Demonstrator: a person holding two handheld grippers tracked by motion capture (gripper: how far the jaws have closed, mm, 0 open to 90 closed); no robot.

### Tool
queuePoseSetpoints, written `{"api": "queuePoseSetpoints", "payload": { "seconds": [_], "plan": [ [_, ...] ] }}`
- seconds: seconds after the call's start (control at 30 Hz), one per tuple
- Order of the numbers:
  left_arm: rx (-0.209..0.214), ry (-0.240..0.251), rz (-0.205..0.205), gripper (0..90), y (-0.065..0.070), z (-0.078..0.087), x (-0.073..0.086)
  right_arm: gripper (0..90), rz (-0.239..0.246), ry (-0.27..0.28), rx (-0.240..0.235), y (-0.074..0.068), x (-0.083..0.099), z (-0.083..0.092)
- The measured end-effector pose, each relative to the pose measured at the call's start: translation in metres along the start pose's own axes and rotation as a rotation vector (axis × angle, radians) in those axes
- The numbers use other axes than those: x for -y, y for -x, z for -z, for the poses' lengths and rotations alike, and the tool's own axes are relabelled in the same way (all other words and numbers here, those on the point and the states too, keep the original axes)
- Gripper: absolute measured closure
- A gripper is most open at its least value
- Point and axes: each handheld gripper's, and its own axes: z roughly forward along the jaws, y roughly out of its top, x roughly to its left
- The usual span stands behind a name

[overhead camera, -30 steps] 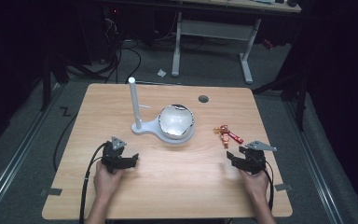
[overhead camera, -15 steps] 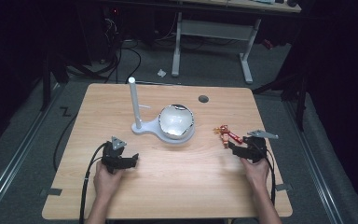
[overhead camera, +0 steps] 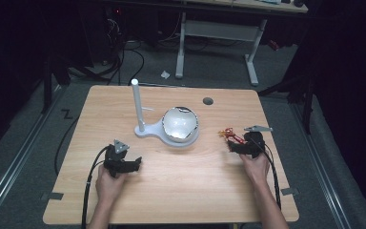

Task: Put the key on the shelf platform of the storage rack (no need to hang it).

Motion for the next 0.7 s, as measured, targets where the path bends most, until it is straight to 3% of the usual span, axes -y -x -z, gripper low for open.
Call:
{"api": "queuePoseSetpoints", "payload": {
  "seconds": [0.33, 0.43, 0.53, 0.7],
  "plan": [
    [0.000, 0.000, 0.001, 17.0, 0.000, 0.000, 0.000, 20.0, -0.015, -0.033, 0.005, 0.004, -0.011, -0.016],
    [0.002, -0.001, 0.001, 17.0, 0.000, 0.000, 0.000, 20.0, -0.051, -0.059, -0.007, 0.011, -0.008, -0.021],
    [0.003, -0.001, 0.002, 17.2, 0.000, 0.000, 0.000, 20.1, -0.076, -0.055, -0.013, 0.015, -0.007, -0.021],
    [0.003, -0.001, 0.002, 17.2, 0.000, 0.000, 0.000, 20.2, -0.071, -0.053, -0.016, 0.016, -0.008, -0.023]
  ]
}}
